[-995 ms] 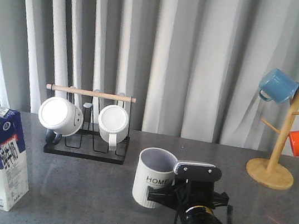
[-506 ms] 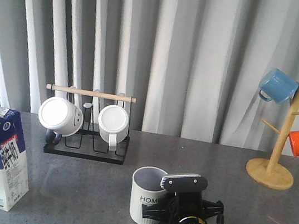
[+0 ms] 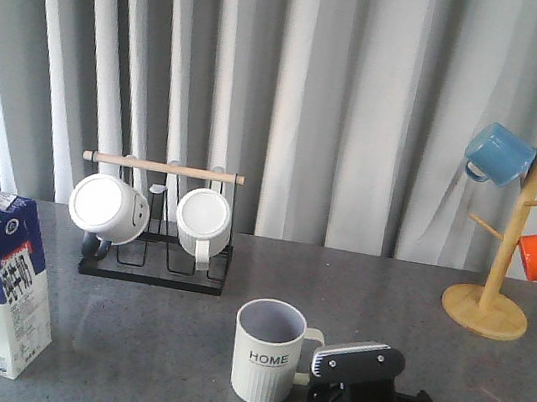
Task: Place milk next to cup
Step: 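Lower the mug onto the table, open the right gripper, withdraw, then move the left gripper around the Pascual milk carton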
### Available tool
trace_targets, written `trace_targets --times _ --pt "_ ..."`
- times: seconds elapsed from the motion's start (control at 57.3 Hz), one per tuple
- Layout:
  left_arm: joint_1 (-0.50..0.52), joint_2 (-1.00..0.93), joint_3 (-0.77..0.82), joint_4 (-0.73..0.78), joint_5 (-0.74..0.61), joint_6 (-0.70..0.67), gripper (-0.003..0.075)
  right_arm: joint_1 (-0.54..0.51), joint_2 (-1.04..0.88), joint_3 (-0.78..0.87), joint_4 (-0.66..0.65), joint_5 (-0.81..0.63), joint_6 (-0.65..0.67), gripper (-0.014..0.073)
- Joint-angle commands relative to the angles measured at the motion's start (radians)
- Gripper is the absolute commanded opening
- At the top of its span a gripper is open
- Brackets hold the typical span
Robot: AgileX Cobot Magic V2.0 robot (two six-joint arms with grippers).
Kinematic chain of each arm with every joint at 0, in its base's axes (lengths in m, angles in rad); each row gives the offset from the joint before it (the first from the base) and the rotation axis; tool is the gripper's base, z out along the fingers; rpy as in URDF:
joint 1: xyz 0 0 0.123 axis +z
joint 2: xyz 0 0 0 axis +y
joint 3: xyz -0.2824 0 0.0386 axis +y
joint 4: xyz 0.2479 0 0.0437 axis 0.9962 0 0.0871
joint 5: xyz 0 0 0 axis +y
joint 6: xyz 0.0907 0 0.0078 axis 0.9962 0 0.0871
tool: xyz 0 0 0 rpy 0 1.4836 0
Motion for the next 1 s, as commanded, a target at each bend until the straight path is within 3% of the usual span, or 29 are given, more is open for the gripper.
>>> trace_targets --times 0.0,0.297,0.559,0.663,0.803,0.978 --pt "-0.003 -0.013 -0.037 -0.007 -0.072 0.000 0.0449 -0.003 -0.141 0.030 -0.092 -0.079 0.029 0.0356" --pt "-0.003 -0.013 -0.037 -0.007 -0.072 0.000 0.0449 -0.131 -0.450 0.044 -0.358 0.212 0.049 0.0356" --pt "-0.003 -0.013 -0.037 -0.007 -0.072 0.000 0.0449 -0.326 -0.726 0.044 -0.612 0.429 0.362 0.0337" --pt "-0.003 -0.013 -0.037 -0.007 -0.072 0.000 0.0449 -0.365 -0.831 0.044 -0.665 0.511 0.429 0.0256" --pt "-0.003 -0.013 -0.037 -0.007 -0.072 0.000 0.0449 -0.363 -0.924 0.044 -0.678 0.579 0.432 -0.0015" --pt "-0.003 -0.013 -0.037 -0.007 -0.072 0.000 0.0449 -0.363 -0.940 0.044 -0.676 0.587 0.424 -0.0008"
